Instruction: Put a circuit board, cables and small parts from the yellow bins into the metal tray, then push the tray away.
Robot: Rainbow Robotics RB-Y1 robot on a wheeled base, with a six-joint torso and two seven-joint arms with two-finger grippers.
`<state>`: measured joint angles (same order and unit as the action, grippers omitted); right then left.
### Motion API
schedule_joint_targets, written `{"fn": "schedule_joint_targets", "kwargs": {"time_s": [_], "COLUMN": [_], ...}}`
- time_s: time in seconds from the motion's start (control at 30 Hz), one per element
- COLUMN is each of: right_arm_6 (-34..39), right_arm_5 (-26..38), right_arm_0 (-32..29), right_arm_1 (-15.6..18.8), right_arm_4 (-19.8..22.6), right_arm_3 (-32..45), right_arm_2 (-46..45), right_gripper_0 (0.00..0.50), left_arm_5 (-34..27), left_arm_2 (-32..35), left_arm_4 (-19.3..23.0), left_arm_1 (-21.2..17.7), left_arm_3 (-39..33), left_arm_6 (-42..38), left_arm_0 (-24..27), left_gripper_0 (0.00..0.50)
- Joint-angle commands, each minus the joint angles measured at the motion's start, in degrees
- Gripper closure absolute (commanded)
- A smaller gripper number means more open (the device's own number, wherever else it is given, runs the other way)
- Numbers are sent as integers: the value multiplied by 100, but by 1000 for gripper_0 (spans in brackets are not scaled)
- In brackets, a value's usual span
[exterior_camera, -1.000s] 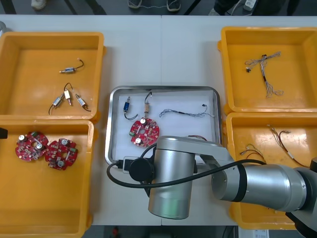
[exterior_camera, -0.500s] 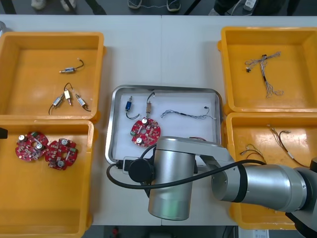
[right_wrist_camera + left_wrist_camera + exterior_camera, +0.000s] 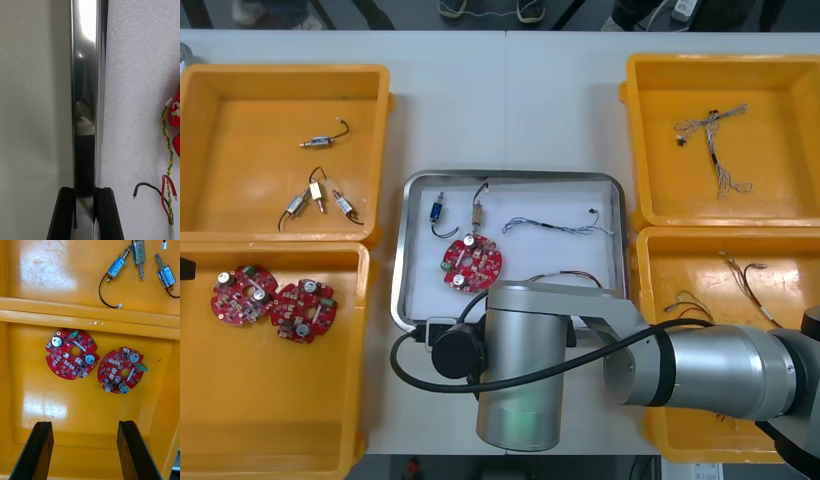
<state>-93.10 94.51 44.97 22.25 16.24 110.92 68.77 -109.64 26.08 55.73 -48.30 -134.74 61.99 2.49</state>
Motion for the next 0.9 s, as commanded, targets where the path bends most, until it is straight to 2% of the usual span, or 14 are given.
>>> {"fn": "schedule_joint_targets", "kwargs": {"time_s": [0.03,0.33,0.9], "right_arm_6": [-68,-50,-15], "right_arm_5": [41,41,-12], "right_arm_0": [320,645,1304], "right_arm_1": [25,121,121], "right_arm_4": [-77,-86,-279], "right_arm_3": [219,158,-431], "right_arm_2": [84,101,75], "right_gripper_0": [471,499,500], "left_arm_5": [-36,-36,-36], "left_arm_2": [20,20,20], "left_arm_4": [-54,-54,-54], "left_arm_1": [-242,-242,-242], "left_arm_3": [-114,-114,-114], "left_arm_6": [455,455,455], "left_arm_0": [-108,-108,-108], "left_gripper_0": [0,0,0]}}
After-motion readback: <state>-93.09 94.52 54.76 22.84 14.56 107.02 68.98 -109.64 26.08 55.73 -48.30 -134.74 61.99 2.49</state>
